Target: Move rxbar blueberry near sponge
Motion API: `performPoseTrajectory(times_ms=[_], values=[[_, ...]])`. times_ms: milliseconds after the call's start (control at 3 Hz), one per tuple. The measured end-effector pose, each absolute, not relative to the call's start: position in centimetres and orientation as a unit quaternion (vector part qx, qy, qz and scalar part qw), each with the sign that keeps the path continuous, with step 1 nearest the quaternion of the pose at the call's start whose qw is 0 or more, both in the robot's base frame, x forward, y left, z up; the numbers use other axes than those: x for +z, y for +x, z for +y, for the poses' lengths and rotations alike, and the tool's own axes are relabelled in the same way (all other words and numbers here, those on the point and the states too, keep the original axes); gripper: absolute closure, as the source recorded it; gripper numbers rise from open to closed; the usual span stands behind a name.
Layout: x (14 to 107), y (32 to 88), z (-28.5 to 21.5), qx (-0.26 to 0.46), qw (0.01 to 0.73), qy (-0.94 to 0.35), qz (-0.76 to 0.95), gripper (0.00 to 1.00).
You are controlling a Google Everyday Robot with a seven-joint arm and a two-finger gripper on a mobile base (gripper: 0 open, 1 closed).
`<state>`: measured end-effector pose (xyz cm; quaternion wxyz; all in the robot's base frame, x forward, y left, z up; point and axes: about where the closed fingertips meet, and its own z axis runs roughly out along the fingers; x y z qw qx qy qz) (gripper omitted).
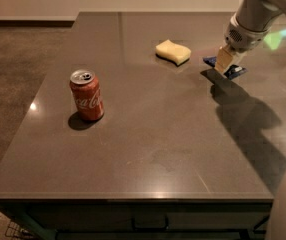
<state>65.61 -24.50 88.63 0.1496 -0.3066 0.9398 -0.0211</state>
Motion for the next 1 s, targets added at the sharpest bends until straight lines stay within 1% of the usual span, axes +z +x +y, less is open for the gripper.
performPoseTrajectory(times_ms=[333,1000], values=[[88.7,67.3,-24.2,-0.017,0.165,-0.323,0.932,1.00],[87.5,69.6,-21.9,0.009,0.191,-0.351,0.916,1.00]])
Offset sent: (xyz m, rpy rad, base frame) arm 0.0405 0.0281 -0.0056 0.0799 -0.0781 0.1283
